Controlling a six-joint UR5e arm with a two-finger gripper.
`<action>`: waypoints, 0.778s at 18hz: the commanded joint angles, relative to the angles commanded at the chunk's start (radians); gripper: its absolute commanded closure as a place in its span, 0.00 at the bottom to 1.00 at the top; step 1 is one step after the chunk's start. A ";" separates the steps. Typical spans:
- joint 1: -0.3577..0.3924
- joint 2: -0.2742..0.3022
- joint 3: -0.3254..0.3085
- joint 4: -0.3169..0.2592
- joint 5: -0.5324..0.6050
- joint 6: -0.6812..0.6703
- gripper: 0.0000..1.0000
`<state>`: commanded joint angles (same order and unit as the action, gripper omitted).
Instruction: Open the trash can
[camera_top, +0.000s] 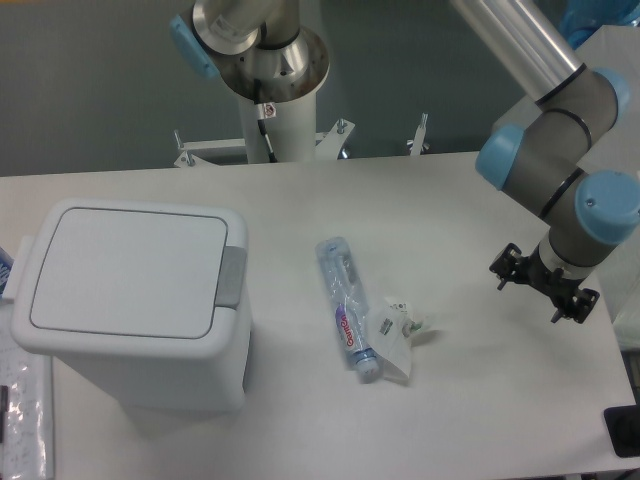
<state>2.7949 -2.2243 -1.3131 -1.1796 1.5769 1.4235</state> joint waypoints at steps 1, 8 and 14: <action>0.000 0.002 0.000 0.000 -0.002 0.000 0.00; -0.008 0.011 -0.026 0.002 -0.067 -0.017 0.00; -0.009 0.060 -0.041 0.012 -0.277 -0.317 0.00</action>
<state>2.7857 -2.1644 -1.3545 -1.1674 1.2999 1.1068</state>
